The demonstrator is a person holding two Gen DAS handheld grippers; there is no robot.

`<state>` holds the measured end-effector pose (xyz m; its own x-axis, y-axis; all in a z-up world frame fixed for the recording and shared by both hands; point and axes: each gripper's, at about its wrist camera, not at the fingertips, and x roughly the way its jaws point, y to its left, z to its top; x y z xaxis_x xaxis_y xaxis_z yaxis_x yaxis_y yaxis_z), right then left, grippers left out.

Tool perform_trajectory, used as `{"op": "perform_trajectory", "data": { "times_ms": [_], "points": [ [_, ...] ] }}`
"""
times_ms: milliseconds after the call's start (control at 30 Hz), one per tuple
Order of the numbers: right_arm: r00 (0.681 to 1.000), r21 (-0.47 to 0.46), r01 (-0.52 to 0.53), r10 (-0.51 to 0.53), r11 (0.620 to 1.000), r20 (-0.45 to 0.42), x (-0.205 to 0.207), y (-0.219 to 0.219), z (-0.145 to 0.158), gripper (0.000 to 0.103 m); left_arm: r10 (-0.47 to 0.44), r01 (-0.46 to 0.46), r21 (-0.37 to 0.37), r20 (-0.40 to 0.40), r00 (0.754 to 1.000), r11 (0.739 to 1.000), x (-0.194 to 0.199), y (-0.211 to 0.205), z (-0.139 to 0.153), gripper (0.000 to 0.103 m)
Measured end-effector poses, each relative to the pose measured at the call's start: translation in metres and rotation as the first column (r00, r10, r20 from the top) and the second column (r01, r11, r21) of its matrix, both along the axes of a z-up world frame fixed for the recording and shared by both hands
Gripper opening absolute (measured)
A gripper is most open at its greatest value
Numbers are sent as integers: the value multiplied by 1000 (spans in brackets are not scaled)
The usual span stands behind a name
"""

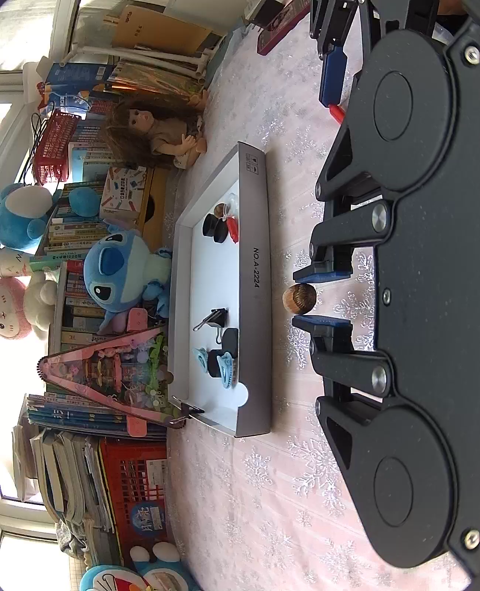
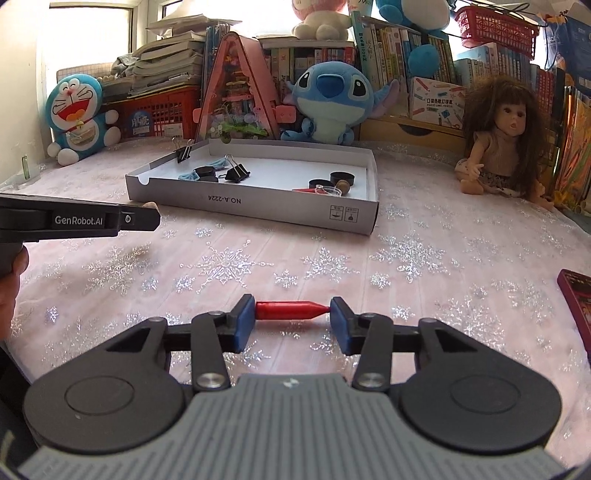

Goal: Organize rigid objects

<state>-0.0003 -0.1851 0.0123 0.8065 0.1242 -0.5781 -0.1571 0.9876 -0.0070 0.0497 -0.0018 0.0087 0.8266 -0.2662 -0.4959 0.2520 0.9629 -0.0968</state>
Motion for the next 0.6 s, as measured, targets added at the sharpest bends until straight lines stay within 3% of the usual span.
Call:
{"op": "perform_trajectory", "data": {
  "times_ms": [600],
  "points": [
    [995,-9,28,-27,1000,101,47,2,37,50,-5,4,8,70,998,1000,34,-11,34,17]
  ]
}}
